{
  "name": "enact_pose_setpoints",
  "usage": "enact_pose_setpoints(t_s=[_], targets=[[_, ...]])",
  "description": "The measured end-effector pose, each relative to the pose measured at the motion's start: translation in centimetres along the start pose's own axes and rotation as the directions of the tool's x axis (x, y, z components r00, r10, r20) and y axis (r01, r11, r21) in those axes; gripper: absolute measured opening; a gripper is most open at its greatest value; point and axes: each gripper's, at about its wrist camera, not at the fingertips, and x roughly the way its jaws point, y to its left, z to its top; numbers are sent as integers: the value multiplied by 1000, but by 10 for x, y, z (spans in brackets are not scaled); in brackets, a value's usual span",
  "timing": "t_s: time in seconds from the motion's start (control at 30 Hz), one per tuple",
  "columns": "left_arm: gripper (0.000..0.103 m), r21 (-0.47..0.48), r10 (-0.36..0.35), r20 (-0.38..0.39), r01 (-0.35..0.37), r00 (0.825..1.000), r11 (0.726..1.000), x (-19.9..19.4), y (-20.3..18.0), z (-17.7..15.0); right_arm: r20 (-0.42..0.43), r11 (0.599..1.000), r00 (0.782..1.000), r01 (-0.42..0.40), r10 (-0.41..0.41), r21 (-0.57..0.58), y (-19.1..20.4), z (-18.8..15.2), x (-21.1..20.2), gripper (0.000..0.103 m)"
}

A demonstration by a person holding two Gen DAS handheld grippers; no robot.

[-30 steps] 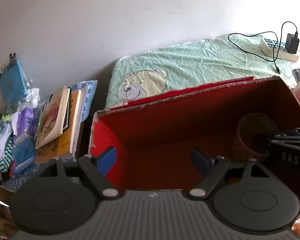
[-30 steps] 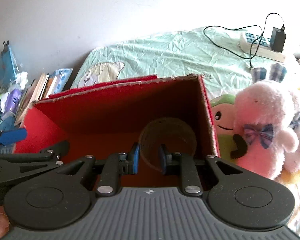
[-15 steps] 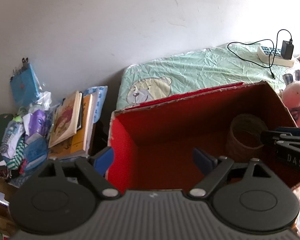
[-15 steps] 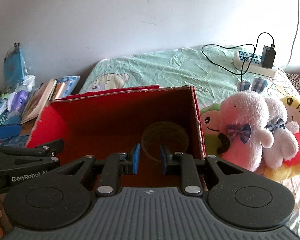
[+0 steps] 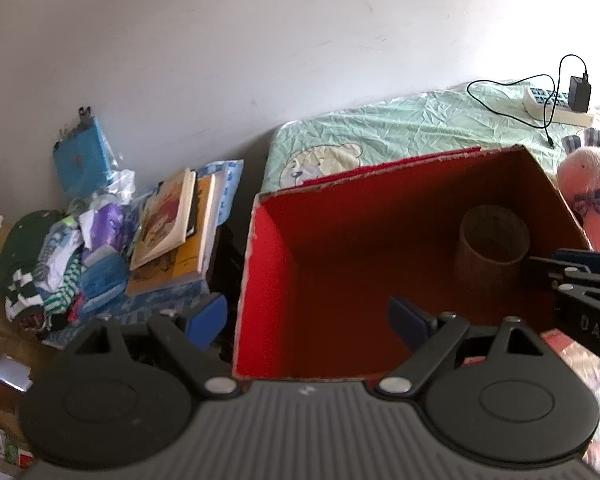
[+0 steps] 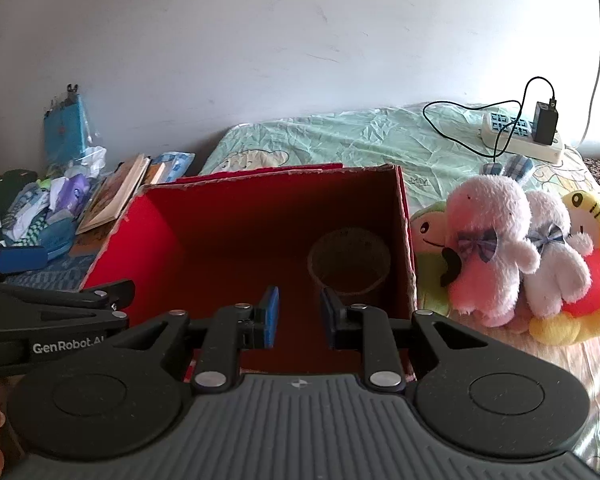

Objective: Organize objects
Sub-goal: 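Withdraw the right gripper from the box toward the pine cone, then close the right gripper on the brown pine cone beside the orange gourd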

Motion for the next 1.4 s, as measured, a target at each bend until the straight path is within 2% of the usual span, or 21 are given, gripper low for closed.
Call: enact_pose_setpoints(t_s=[0.4, 0.7, 0.93, 1.1, 1.23, 1.3, 1.4], targets=[[91, 11, 29, -39, -28, 999, 1000, -26, -17, -32, -4, 999, 999, -44, 44, 9, -12, -29, -29, 26], [92, 32, 30, -80, -27, 996, 999, -29, -32, -52, -24, 997, 997, -66, 67, 42, -25, -49, -38, 26], [92, 50, -10, -113, 16, 994, 999, -24, -50, -71, -45, 995, 997, -61, 65, 74, -44, -67, -41, 26], [92, 76, -93, -120, 102, 988, 992, -21, -63, -91, -93, 985, 992, -75, 90, 157, -70, -82, -35, 26], [92, 72, -235, -128, 245, 964, 967, -19, -72, -107, -140, 969, 981, -101, 135, 227, -86, -99, -32, 26], [91, 67, -303, -131, 314, 944, 947, -18, -76, -116, -162, 959, 972, -125, 170, 255, -92, -104, -31, 26], [90, 63, -403, -143, 414, 904, 908, -17, -83, -128, -191, 938, 954, -166, 230, 303, -98, -112, -29, 27]])
